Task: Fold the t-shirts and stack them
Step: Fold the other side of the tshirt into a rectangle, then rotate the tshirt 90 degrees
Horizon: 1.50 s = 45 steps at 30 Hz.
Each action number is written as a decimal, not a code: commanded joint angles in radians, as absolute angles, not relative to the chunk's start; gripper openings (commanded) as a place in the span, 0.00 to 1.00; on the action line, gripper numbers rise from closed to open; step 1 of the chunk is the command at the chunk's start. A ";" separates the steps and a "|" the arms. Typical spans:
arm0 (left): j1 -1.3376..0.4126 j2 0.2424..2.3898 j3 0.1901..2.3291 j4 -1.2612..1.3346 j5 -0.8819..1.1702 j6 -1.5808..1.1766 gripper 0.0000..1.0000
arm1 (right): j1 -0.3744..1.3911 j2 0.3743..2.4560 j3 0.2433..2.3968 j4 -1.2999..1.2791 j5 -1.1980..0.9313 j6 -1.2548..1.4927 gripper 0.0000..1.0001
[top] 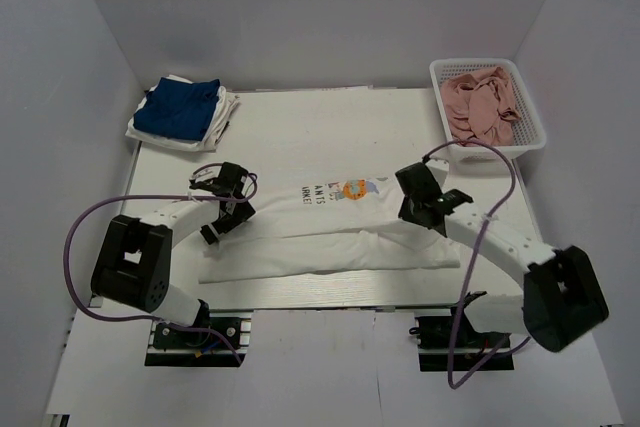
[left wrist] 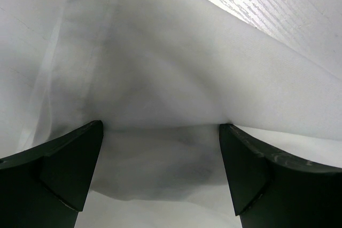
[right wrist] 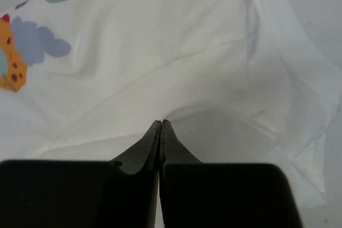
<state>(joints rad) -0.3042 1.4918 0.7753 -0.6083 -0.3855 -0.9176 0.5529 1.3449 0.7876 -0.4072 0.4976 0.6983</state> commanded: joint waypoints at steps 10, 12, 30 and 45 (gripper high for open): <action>-0.296 1.477 0.726 -0.650 -0.399 -0.939 1.00 | 0.598 0.950 0.491 -0.578 0.066 0.796 0.00; -0.296 1.477 0.726 -0.650 -0.399 -0.939 1.00 | 0.607 0.910 0.454 -0.551 0.011 0.796 0.00; -0.296 1.477 0.735 -0.669 -0.417 -0.939 1.00 | 0.627 0.785 0.704 -0.776 0.250 0.710 0.90; -0.287 1.506 0.756 -0.698 -0.460 -0.948 1.00 | 0.523 1.230 0.680 -0.476 0.555 0.588 0.90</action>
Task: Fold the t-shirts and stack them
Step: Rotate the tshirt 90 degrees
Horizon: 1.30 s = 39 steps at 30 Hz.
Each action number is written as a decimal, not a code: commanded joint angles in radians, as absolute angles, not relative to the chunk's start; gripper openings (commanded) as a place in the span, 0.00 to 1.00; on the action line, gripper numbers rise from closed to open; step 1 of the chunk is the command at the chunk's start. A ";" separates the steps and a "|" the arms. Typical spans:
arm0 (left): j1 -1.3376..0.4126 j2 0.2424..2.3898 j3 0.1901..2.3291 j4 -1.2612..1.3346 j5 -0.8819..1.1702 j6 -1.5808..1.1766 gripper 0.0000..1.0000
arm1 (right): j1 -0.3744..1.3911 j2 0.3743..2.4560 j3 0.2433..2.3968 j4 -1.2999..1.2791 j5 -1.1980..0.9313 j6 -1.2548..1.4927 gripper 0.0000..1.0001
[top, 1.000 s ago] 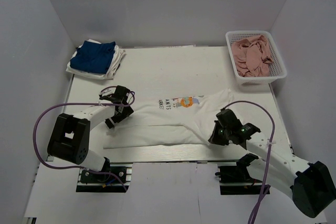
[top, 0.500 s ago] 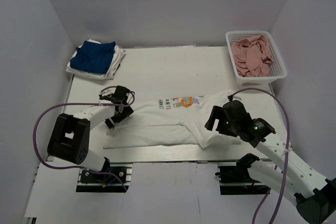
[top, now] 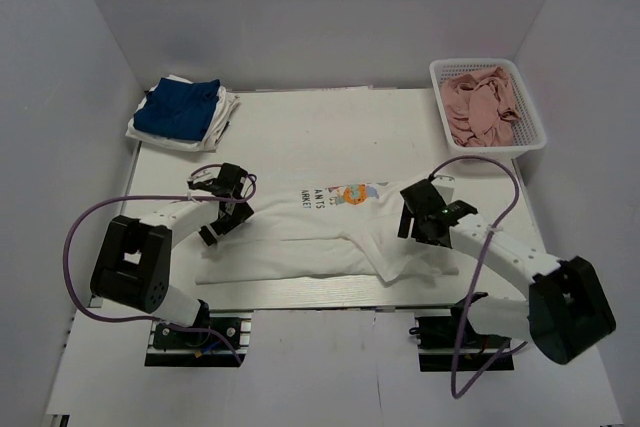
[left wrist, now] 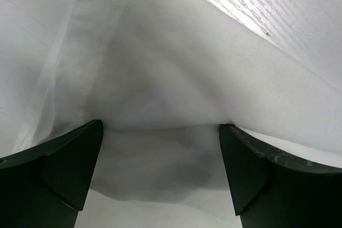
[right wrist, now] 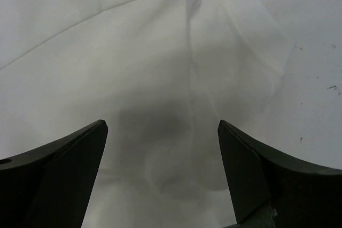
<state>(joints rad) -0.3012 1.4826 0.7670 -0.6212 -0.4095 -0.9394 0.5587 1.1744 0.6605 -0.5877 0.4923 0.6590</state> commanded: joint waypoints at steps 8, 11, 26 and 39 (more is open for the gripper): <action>-0.287 1.526 0.778 -0.716 -0.453 -0.948 1.00 | 0.434 1.391 0.730 -0.335 0.468 0.515 0.87; -0.287 1.537 0.787 -0.716 -0.453 -0.948 1.00 | 0.405 1.428 0.732 -0.299 0.434 0.514 0.79; -0.287 1.588 0.819 -0.756 -0.491 -0.957 1.00 | 0.347 1.264 0.744 -0.190 0.503 0.486 0.00; -0.287 1.537 0.781 -0.798 -0.525 -1.011 1.00 | 0.299 1.508 0.863 -0.238 0.552 0.495 0.24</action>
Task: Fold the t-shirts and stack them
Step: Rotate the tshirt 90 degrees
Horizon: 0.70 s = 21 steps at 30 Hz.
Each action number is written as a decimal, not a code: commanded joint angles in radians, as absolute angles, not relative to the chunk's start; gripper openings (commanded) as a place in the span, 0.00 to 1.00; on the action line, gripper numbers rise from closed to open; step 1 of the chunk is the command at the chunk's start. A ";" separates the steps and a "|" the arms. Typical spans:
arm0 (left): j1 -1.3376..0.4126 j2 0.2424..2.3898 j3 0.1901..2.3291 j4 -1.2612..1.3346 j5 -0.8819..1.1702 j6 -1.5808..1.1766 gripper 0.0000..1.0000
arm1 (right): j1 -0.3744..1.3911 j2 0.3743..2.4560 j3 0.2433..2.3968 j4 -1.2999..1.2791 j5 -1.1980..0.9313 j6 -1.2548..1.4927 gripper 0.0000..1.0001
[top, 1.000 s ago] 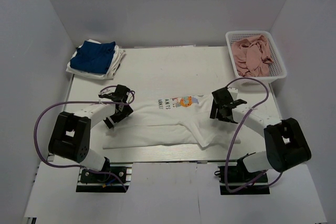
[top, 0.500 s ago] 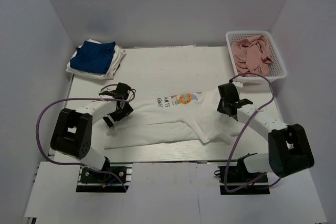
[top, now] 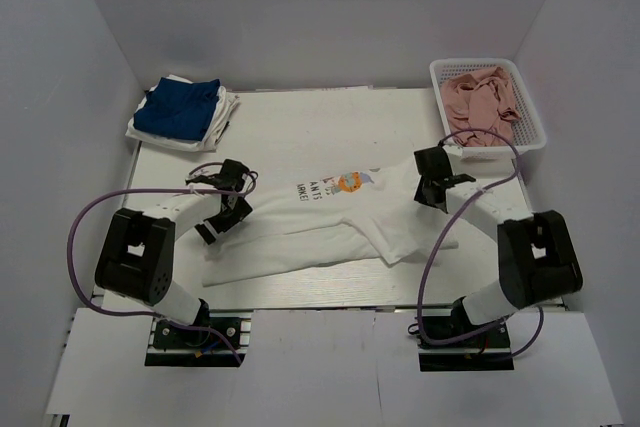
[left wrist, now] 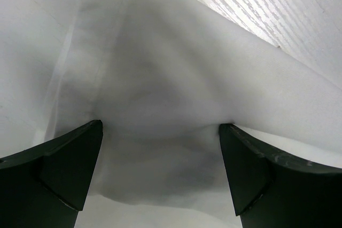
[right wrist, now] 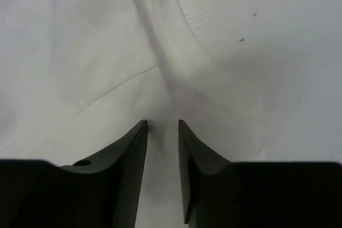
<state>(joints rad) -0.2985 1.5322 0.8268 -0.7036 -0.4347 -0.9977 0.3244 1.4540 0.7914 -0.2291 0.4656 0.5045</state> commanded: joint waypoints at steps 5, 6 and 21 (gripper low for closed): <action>-0.302 1.496 0.839 -0.876 -0.571 -1.035 1.00 | 0.316 1.520 0.934 -0.285 0.422 0.466 0.90; -0.311 1.496 0.860 -0.897 -0.584 -1.035 1.00 | 0.321 1.473 0.925 -0.279 0.376 0.465 0.90; -0.311 1.327 0.841 -0.543 0.011 -0.724 1.00 | 0.357 1.239 0.609 -0.282 0.096 0.564 0.90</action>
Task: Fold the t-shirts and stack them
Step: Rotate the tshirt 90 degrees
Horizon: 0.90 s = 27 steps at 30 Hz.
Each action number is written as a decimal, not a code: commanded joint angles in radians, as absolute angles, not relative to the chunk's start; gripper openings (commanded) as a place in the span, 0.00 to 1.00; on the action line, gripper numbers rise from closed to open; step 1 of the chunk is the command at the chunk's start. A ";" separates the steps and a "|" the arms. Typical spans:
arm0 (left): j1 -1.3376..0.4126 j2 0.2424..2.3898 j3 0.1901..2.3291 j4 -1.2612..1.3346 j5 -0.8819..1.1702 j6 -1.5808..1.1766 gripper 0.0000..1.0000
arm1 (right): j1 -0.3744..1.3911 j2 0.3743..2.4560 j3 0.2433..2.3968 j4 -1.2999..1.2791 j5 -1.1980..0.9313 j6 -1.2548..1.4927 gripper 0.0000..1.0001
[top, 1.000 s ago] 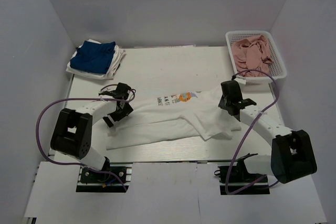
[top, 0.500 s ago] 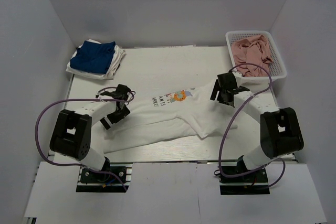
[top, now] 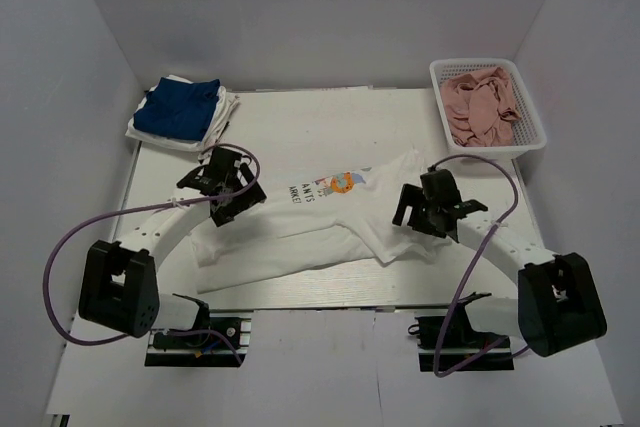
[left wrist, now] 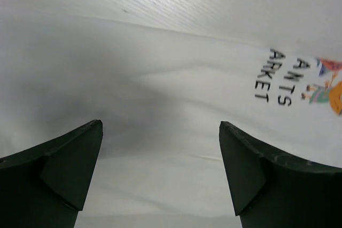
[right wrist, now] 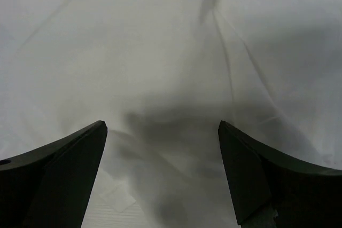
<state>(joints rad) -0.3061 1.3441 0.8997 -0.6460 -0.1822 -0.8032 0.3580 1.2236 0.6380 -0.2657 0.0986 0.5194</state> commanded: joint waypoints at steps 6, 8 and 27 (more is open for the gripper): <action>-0.342 1.417 0.779 -0.635 -0.020 -0.715 1.00 | 0.350 1.429 0.681 -0.262 0.172 0.607 0.90; -0.354 1.431 0.727 -0.649 -0.009 -0.724 1.00 | 0.351 1.546 0.738 -0.278 0.195 0.606 0.90; -0.716 1.414 1.045 -0.859 0.115 -0.584 1.00 | 0.382 2.133 1.704 -0.114 -0.161 0.332 0.90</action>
